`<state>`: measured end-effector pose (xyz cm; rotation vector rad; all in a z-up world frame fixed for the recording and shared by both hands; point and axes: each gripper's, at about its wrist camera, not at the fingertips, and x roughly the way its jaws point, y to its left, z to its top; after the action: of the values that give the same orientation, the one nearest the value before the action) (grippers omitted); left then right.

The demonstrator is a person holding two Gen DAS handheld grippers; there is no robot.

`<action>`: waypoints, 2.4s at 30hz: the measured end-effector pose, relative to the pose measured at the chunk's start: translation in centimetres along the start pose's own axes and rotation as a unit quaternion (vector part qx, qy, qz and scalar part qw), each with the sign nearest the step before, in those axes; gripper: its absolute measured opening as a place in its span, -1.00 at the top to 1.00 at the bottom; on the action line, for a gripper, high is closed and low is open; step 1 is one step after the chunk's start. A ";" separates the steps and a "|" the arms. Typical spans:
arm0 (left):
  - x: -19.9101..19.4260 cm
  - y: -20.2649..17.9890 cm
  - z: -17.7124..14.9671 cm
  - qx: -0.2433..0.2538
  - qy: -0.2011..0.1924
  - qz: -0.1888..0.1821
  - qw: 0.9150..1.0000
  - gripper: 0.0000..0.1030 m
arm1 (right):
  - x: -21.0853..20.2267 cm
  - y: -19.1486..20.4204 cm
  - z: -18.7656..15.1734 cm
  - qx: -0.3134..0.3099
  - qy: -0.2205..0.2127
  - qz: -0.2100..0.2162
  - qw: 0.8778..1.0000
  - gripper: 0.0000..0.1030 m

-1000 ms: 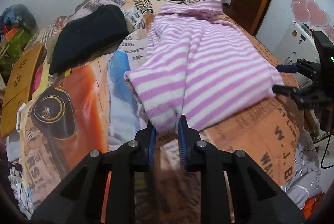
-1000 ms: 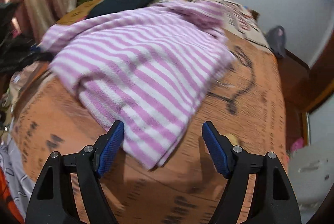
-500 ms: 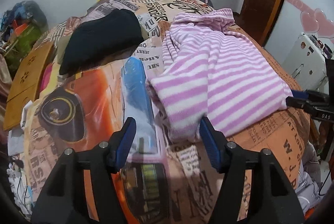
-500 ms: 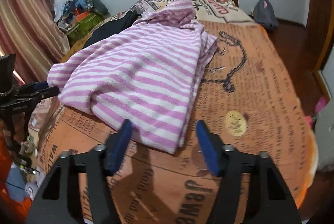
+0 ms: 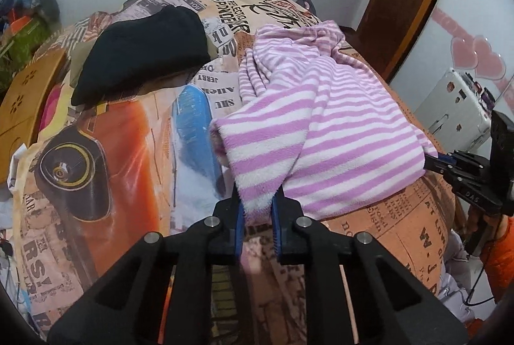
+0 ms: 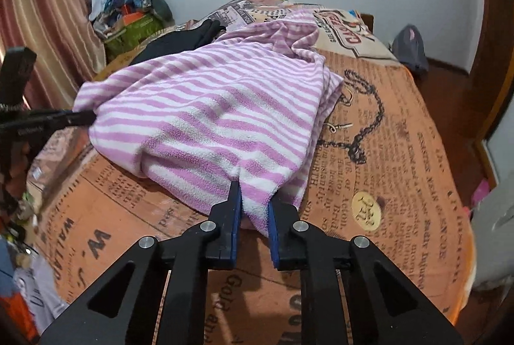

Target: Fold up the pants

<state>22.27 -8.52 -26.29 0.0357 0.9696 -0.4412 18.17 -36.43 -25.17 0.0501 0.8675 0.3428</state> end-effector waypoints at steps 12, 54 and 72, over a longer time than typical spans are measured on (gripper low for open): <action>0.7 1.3 -0.1 -0.025 0.008 -0.009 1.000 0.72 | -0.5 -2.5 -0.5 0.020 0.017 -0.032 0.999 0.85; -0.9 3.8 -0.5 -0.042 0.011 0.049 0.998 0.51 | -2.4 -2.8 -2.1 0.047 0.024 -0.027 0.998 0.75; 4.4 1.0 13.0 0.014 -0.001 0.015 1.000 0.04 | -0.1 -4.4 7.9 0.020 -0.050 -0.002 0.999 0.10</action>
<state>35.08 -12.03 -22.58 0.0762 0.9602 -0.4268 25.29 -39.89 -20.75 0.1029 0.7750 0.3166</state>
